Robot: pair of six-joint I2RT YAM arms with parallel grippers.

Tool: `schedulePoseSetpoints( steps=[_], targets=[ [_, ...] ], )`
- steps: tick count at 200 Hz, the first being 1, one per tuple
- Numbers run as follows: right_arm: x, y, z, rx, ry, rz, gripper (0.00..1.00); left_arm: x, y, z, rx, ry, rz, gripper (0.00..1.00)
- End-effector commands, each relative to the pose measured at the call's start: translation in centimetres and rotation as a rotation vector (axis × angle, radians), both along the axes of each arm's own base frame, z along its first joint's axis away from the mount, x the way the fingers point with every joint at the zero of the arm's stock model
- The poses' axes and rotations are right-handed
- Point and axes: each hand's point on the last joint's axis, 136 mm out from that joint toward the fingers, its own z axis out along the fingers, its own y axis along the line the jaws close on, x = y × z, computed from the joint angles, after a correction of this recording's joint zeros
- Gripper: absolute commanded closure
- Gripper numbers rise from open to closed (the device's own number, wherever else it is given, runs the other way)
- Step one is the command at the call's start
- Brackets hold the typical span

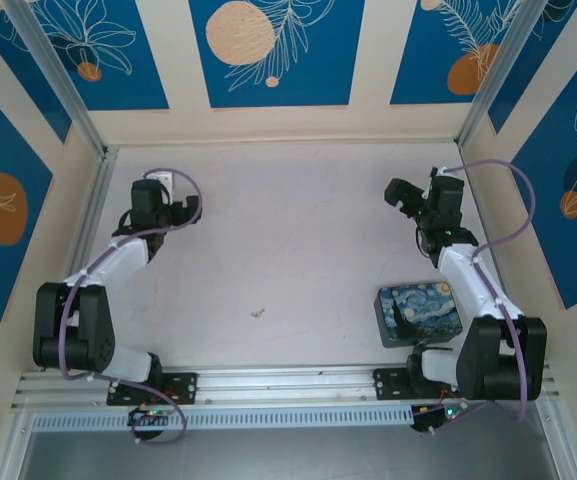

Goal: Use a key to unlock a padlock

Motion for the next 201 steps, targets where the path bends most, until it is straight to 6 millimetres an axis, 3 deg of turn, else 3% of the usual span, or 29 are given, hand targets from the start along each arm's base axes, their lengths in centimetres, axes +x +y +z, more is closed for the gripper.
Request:
schedulePoseSetpoints(
  steps=[1, 39, 76, 100, 145, 201],
  targets=[
    [-7.5, -1.8, -5.5, 0.124, 0.374, -0.27, 0.01, -3.8, -0.9, -3.7, -0.123, 0.276, 0.039, 0.0],
    [-15.3, -4.7, -6.1, 0.108, 0.541, -0.529, 0.01, -5.5, -4.9, -2.1, -0.203, 0.31, -0.048, 0.0],
    [-20.1, -6.7, -5.4, 0.052, 0.585, -0.652, 0.01, -7.1, -8.1, -0.8, -0.207, 0.312, -0.118, 0.0],
    [-22.6, -7.4, -6.5, 0.06, 0.658, -0.722, 0.01, -7.5, -9.6, -0.3, -0.196, 0.3, -0.151, 0.0],
    [-23.7, -6.7, -9.3, 0.211, 0.708, -0.741, 0.0, -7.6, -11.4, 0.3, -0.18, 0.3, -0.183, 0.0],
    [-23.2, -5.0, -11.5, 0.31, 0.705, -0.66, 0.01, -7.7, -12.3, 0.8, -0.172, 0.293, -0.2, 0.0]
  ],
)
